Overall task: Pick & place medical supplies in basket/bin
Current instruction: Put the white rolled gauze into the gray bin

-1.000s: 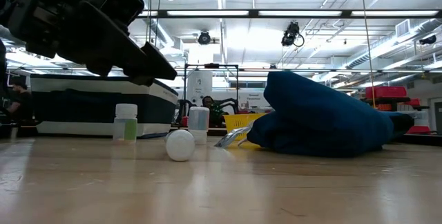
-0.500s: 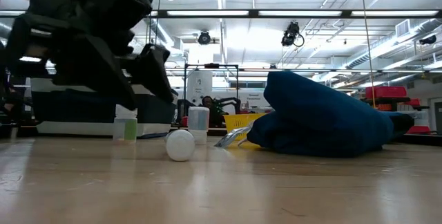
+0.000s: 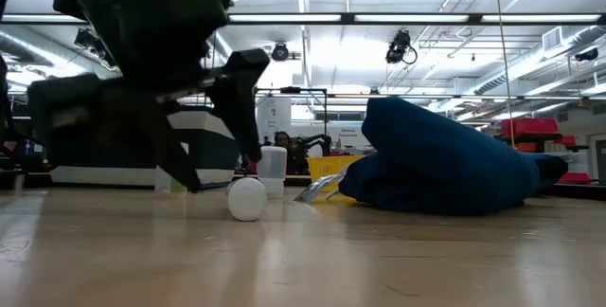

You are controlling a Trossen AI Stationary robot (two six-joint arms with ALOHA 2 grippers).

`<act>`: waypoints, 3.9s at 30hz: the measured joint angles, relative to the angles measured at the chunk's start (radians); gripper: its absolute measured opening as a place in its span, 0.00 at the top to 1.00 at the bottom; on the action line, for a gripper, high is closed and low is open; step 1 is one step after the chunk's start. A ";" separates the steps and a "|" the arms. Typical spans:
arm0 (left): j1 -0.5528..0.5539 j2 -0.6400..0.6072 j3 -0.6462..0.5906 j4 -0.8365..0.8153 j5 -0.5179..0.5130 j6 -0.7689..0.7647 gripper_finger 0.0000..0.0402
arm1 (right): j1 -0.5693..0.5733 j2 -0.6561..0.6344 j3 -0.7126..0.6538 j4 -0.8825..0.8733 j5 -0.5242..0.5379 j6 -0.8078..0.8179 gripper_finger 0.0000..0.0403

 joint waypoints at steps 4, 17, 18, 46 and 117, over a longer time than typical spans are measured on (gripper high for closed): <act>-0.003 0.058 0.058 -0.056 -0.027 0.043 0.31 | 0.001 0.000 0.000 0.001 0.000 0.001 0.92; 0.053 0.100 0.102 -0.084 0.063 0.042 0.42 | 0.005 0.000 0.000 0.007 0.001 0.001 0.86; 0.059 0.100 0.102 -0.084 0.065 0.037 0.45 | 0.005 0.000 0.000 0.007 0.001 0.001 0.86; -0.016 0.082 0.093 -0.128 -0.007 -0.337 0.89 | 0.023 0.000 0.000 -0.012 0.005 0.009 0.86; 0.090 0.074 -0.370 1.584 -0.053 -0.441 0.89 | -0.392 0.084 0.005 0.344 -0.493 0.156 0.57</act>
